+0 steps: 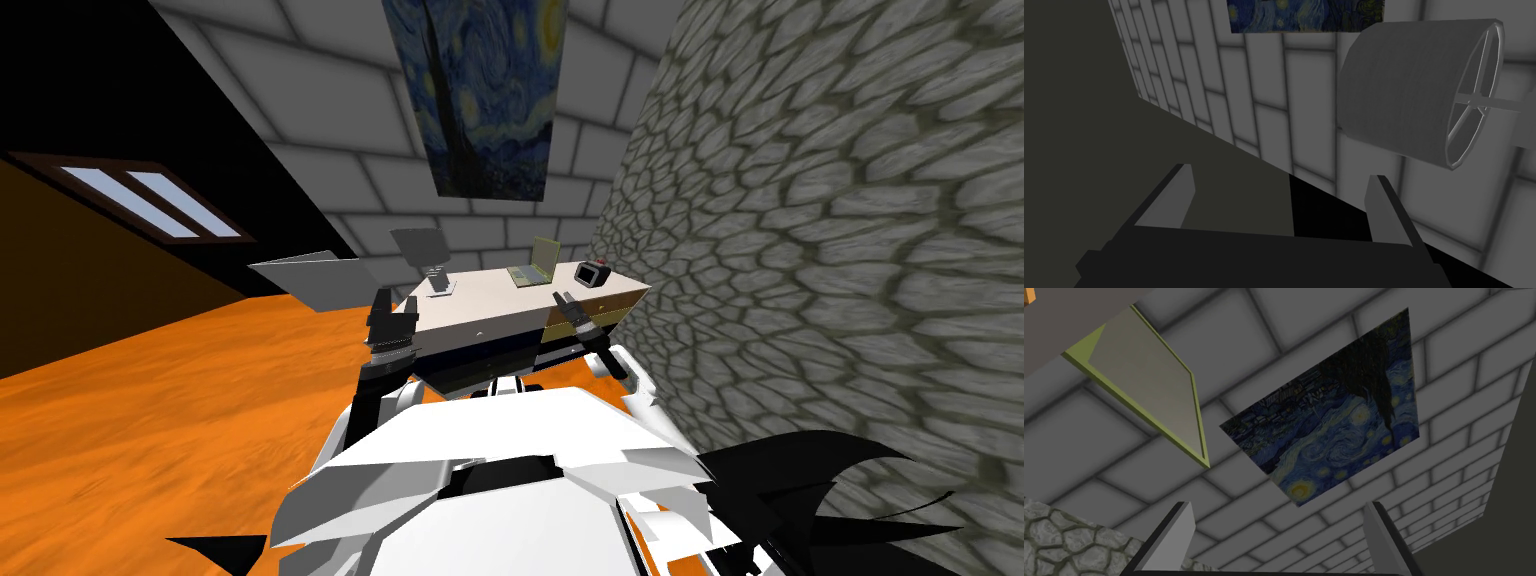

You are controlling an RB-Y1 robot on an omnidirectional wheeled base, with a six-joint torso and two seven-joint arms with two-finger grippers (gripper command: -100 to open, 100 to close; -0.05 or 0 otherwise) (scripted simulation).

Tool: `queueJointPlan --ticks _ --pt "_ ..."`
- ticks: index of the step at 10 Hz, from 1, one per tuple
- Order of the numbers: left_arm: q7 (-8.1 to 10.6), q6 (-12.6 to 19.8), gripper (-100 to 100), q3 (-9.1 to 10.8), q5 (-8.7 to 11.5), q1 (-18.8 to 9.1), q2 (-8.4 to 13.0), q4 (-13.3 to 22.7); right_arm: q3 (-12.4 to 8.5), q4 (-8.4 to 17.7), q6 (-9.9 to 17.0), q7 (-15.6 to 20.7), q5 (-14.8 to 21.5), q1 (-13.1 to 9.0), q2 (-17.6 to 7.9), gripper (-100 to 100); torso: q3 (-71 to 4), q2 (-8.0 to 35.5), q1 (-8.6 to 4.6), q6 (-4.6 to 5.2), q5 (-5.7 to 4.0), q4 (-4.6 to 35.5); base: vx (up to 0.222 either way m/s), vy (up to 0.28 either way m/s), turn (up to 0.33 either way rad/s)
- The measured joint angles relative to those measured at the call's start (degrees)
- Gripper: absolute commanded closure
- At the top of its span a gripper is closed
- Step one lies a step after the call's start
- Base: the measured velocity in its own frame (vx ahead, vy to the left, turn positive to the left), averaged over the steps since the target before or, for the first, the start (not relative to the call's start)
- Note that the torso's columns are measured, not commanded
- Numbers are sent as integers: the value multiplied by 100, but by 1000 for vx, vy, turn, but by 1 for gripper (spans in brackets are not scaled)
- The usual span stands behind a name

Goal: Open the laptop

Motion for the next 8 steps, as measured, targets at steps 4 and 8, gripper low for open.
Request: queueJointPlan --ticks 4,8 --pt "0 0 0 0 0 0 0 0 21 504 -74 317 172 -396 -632 -100 -1 -2 0 -1 0 -1 16 8 71" --pt "0 0 0 0 0 0 0 0 43 1055 -141 646 347 -803 -1297 -100 0 0 1 0 0 0 17 8 78"
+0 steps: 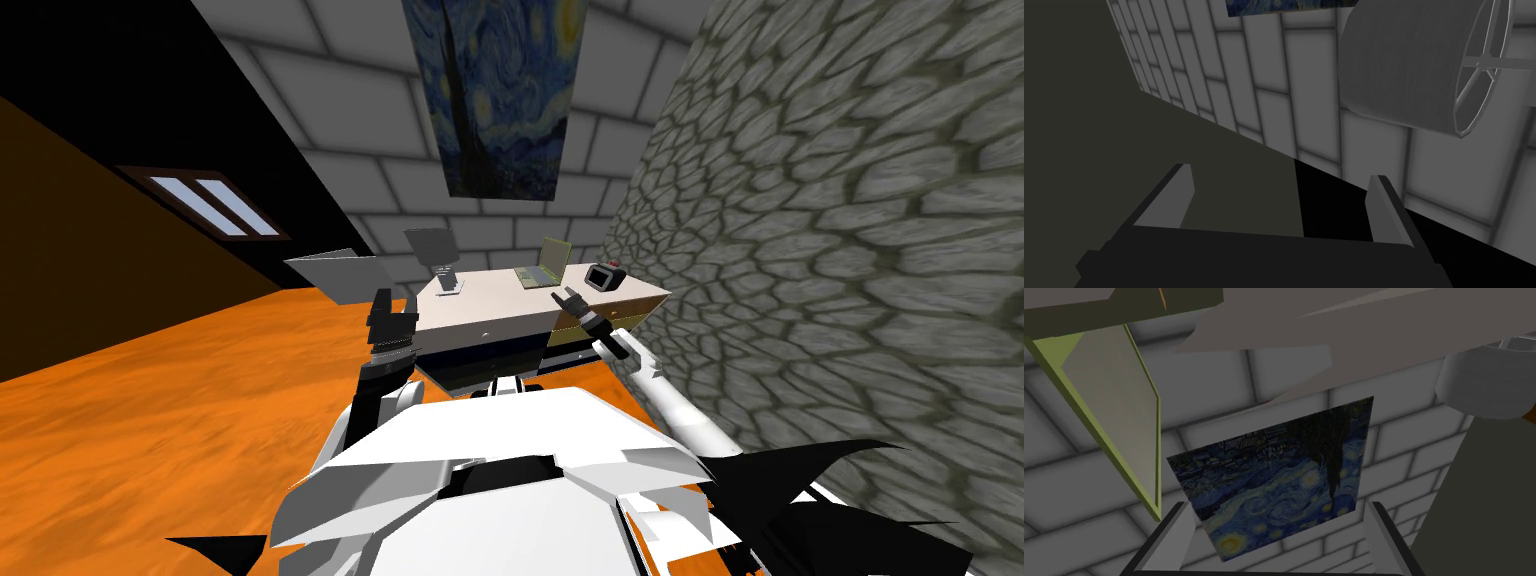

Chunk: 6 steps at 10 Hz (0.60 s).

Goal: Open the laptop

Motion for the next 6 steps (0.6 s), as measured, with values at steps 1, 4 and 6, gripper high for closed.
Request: queueJointPlan --ticks 1,4,6 --pt "0 0 0 0 0 0 0 0 15 214 -49 107 58 -143 -157 -100 -2 -4 1 -1 0 -1 16 5 41" --pt "0 0 0 0 0 0 0 0 0 566 -76 297 155 -396 -664 -100 -2 -4 1 -1 0 -1 15 7 70" --pt "0 0 0 0 0 0 0 0 26 824 -102 433 230 -565 -954 -100 -1 -2 -1 0 0 -1 15 5 81"
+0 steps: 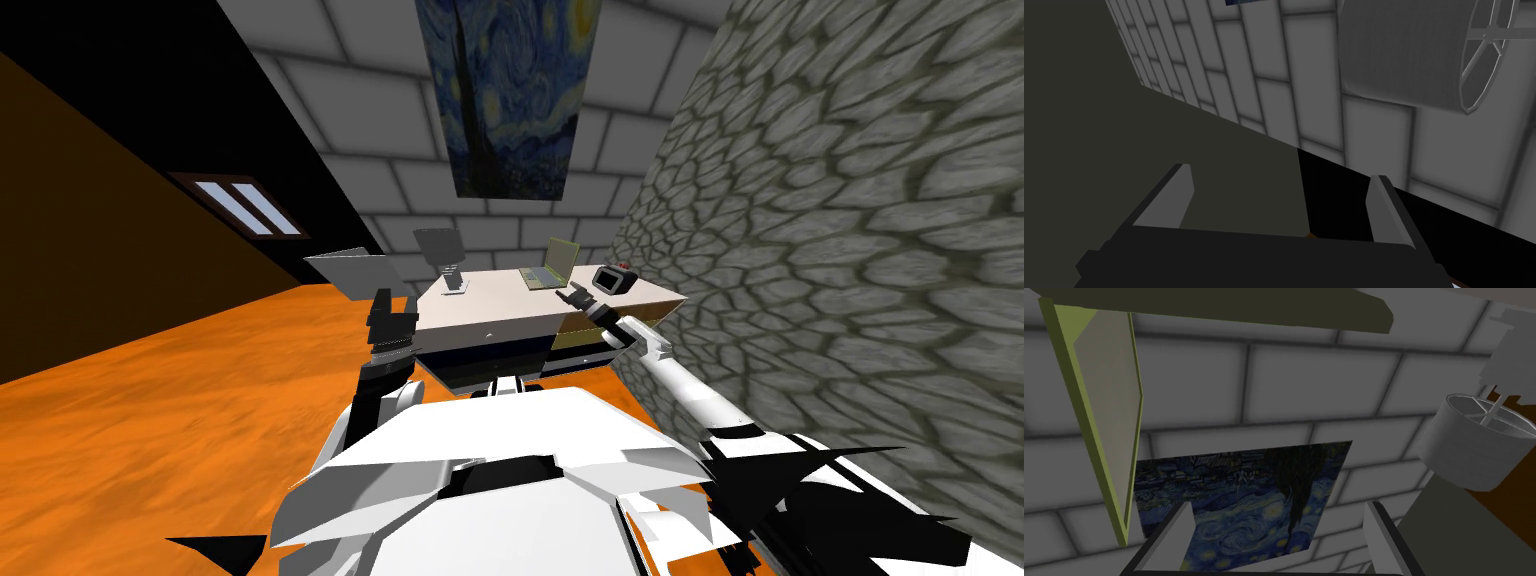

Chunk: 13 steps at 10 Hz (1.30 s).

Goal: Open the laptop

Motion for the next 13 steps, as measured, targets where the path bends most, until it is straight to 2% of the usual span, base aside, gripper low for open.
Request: queueJointPlan --ticks 1,4,6,9,10,12,13 --pt "0 0 0 0 0 0 0 0 -5 201 -38 91 43 -124 -185 -100 -1 -2 1 0 1 0 14 3 35" --pt "0 0 0 0 0 0 0 0 7 464 -37 256 128 -305 -577 -100 1 1 1 2 0 0 12 6 47" --pt "0 0 0 0 0 0 0 0 62 836 -60 382 215 -598 -930 -100 -2 -3 2 -1 1 -1 14 5 73" --pt "0 0 0 0 0 0 0 0 7 1010 -57 516 270 -674 -1326 -100 1 1 0 1 -1 0 12 4 49" --pt "0 0 0 0 0 0 0 0 -25 1186 -129 573 286 -733 -1483 -100 -1 0 0 0 1 0 17 3 91" --pt "0 0 0 0 0 0 0 0 72 1643 -215 762 399 -1087 -1804 -100 -3 -4 2 0 1 -1 19 5 71" --pt "0 0 0 0 0 0 0 0 82 1710 -163 816 441 -1165 -2000 -100 -1 -1 3 2 1 0 14 9 74"
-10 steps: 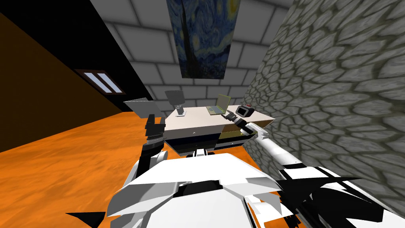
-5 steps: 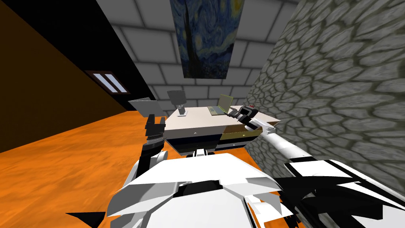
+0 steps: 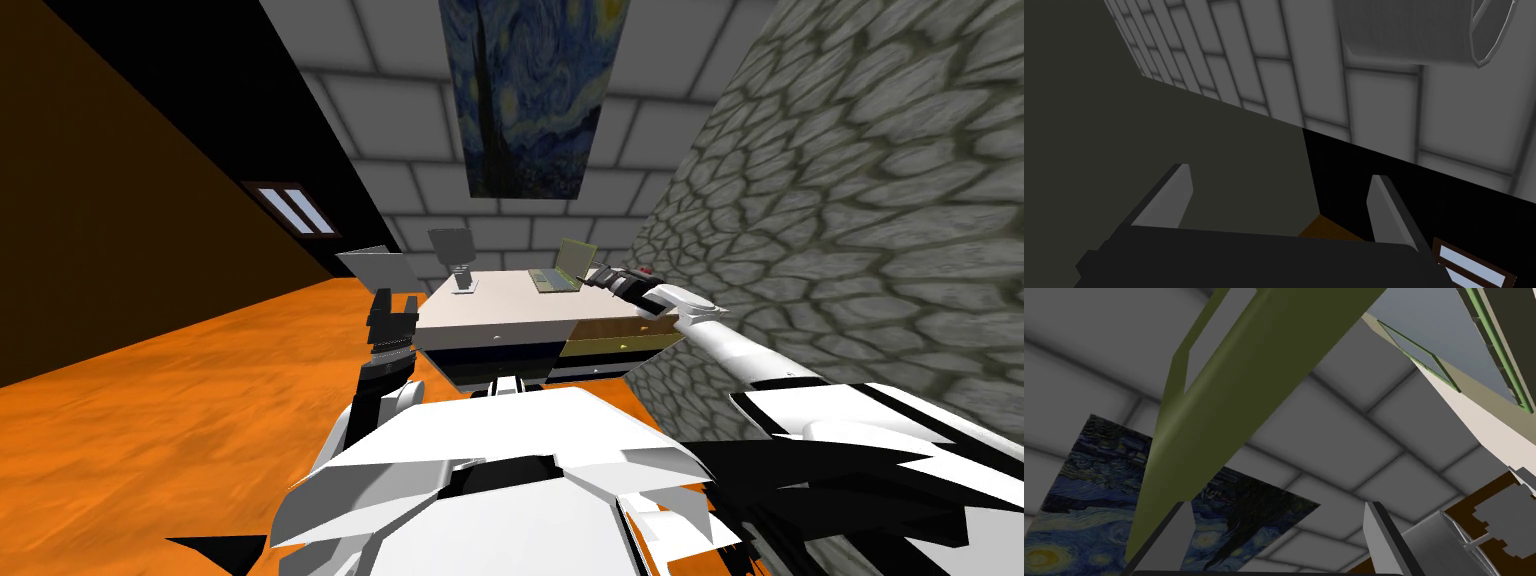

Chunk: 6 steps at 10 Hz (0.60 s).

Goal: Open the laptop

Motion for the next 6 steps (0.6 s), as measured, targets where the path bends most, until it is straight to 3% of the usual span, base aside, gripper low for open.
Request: queueJointPlan --ticks 6 --pt "0 0 0 0 0 0 0 0 19 625 -50 356 185 -425 -834 -100 -3 -3 0 -4 2 0 9 3 39"
